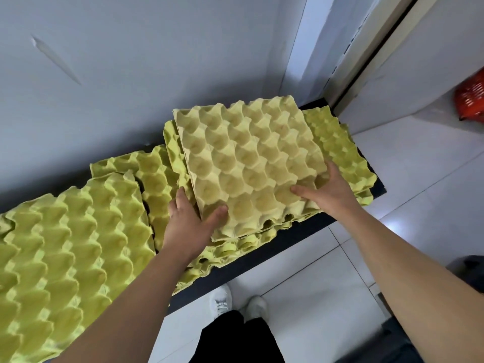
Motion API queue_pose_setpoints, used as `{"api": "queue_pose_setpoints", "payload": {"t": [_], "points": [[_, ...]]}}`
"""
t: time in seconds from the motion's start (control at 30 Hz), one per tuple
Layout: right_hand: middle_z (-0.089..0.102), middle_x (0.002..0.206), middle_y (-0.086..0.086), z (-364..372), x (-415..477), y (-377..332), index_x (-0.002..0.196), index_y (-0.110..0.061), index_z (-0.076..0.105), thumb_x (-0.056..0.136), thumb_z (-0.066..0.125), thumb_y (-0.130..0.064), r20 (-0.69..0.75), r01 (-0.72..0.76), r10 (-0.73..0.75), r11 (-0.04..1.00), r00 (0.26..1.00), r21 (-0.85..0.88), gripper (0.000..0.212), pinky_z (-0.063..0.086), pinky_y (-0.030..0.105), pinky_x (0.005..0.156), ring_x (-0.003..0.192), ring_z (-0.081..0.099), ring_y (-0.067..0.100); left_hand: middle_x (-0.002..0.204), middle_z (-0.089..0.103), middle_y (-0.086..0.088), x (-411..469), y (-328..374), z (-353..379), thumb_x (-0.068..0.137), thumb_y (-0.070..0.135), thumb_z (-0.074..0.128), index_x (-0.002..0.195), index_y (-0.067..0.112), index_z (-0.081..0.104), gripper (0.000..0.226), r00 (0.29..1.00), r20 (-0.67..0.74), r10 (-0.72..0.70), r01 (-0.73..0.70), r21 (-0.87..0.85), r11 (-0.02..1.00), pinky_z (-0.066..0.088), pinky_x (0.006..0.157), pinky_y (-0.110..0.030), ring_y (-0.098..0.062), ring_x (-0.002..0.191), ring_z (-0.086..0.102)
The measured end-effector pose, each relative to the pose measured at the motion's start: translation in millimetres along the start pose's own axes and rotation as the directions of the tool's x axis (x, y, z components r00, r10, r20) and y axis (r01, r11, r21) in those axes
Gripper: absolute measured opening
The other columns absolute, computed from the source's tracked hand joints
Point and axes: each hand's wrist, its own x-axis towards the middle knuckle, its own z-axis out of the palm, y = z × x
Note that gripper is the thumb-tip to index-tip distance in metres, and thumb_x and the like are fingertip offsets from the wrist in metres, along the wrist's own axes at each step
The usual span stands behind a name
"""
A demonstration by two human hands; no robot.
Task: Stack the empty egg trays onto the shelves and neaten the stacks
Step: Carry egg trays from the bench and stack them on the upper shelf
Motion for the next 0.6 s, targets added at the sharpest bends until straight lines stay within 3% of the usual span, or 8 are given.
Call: {"api": "queue_pose_setpoints", "payload": {"t": [0.1, 0.27, 0.47, 0.6], "points": [[0.037, 0.148, 0.001, -2.8, -1.8, -1.4, 0.149, -0.028, 0.021, 0.061, 0.087, -0.039, -0.012, 0.004, -0.003, 0.997, 1.000, 0.082, 0.110, 0.030, 0.031, 0.102, 0.133, 0.037, 0.021, 0.156, 0.013, -0.014, 1.5, 2.8, -7.7, 0.074, 0.063, 0.063, 0.152, 0.019, 0.004, 0.107, 1.000, -0.017, -0.014, 0.012, -0.097, 0.995, 0.036, 0.103, -0.047, -0.037, 0.133, 0.037], [0.038, 0.147, 0.003, -4.5, -4.0, -1.7, 0.143, -0.030, 0.032, 0.060, 0.088, -0.032, -0.003, 0.014, -0.014, 0.970, 1.000, 0.242, 0.100, 0.030, 0.031, 0.102, 0.125, 0.037, 0.013, 0.151, 0.018, -0.009, 4.8, 7.7, -15.7, 0.072, 0.059, 0.069, 0.152, 0.018, 0.013, 0.106, 0.996, -0.082, -0.027, 0.006, -0.242, 0.970, 0.034, 0.105, -0.040, -0.031, 0.131, 0.038], [0.037, 0.148, 0.001, -8.9, -5.2, -2.9, 0.142, -0.032, 0.032, 0.060, 0.087, -0.037, -0.017, 0.056, -0.053, 0.961, 0.998, 0.270, 0.099, 0.029, 0.033, 0.105, 0.133, 0.034, 0.018, 0.149, 0.020, -0.006, 3.7, 8.7, -16.5, 0.082, 0.053, 0.062, 0.150, 0.030, 0.019, 0.084, 0.990, -0.135, 0.038, -0.085, -0.362, 0.928, 0.038, 0.100, -0.033, -0.023, 0.121, 0.045], [0.037, 0.148, -0.004, -24.2, -6.6, -11.1, 0.140, -0.035, 0.035, 0.061, 0.087, -0.040, -0.053, 0.116, -0.106, 0.958, 0.993, 0.263, 0.095, 0.029, 0.034, 0.105, 0.135, 0.033, 0.017, 0.144, 0.024, -0.004, -2.7, 15.8, -19.1, 0.087, 0.051, 0.057, 0.148, 0.038, 0.022, 0.072, 0.980, -0.187, 0.063, -0.137, -0.409, 0.902, 0.042, 0.100, -0.037, -0.022, 0.116, 0.047]]}}
